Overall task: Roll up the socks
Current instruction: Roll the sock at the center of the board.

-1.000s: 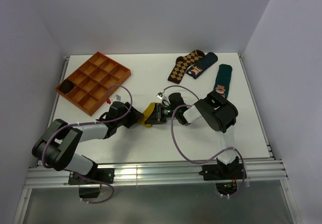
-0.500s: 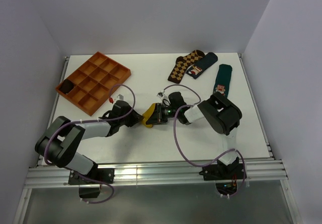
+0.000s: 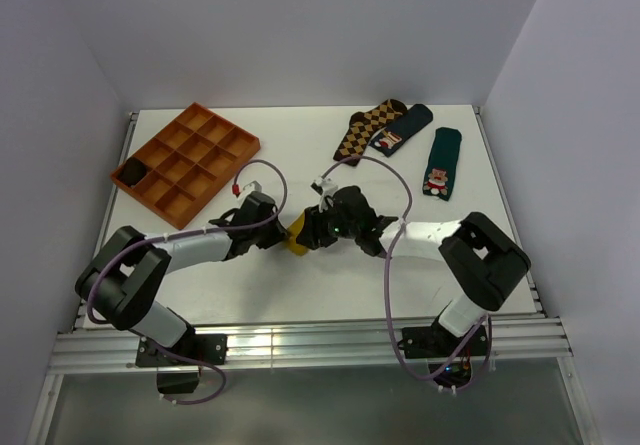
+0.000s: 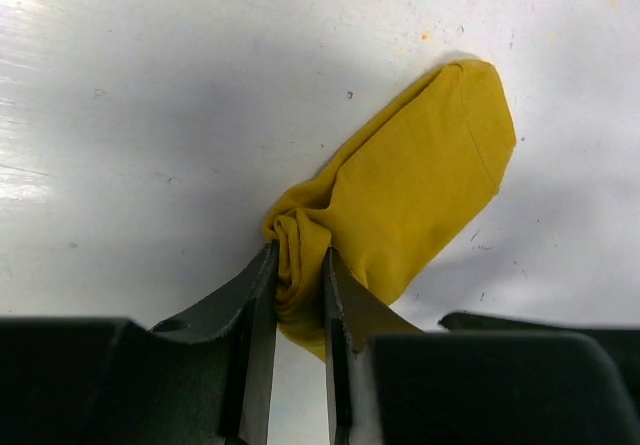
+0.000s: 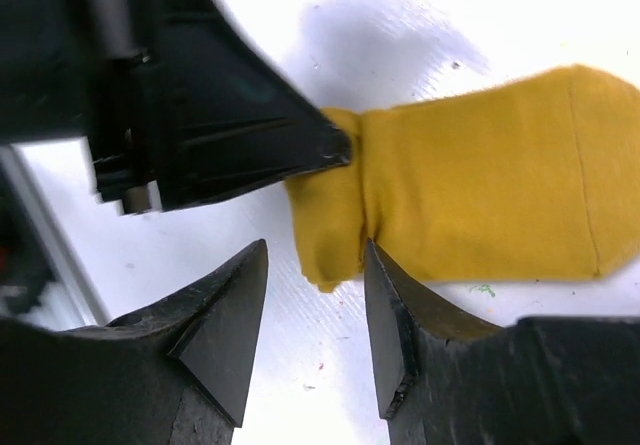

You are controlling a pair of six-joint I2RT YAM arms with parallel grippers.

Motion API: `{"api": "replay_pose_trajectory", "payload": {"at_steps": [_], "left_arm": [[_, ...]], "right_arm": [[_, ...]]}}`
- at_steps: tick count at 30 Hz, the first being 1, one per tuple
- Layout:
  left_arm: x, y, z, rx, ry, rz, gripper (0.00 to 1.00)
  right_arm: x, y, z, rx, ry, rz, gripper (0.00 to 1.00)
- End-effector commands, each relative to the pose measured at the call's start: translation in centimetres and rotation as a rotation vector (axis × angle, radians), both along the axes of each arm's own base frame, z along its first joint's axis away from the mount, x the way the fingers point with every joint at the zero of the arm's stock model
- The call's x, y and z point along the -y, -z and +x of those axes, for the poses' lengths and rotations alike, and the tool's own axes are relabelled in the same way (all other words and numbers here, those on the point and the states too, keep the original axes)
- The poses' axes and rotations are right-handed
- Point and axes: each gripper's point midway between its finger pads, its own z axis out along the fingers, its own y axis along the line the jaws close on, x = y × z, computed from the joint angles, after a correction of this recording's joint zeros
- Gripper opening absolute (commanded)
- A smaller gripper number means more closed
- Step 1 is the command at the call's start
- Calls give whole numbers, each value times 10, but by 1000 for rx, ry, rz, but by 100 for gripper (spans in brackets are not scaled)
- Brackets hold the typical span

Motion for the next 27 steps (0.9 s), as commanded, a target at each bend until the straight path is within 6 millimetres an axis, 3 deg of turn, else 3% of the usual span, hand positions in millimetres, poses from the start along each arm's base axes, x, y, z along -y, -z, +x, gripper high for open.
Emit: {"api": "replay_pose_trajectory", "payload": {"at_steps": [1, 17, 27], "left_arm": [[-6, 14, -8, -50, 41, 112, 16], [4, 20, -12, -115, 84, 136, 15], [8, 20, -14, -126, 100, 124, 15]], "right_arm": [[10, 2, 6, 195, 13, -135, 51], [-18, -9, -7, 555, 15, -305, 54], [-21, 37, -10, 557, -18, -493, 54]]}}
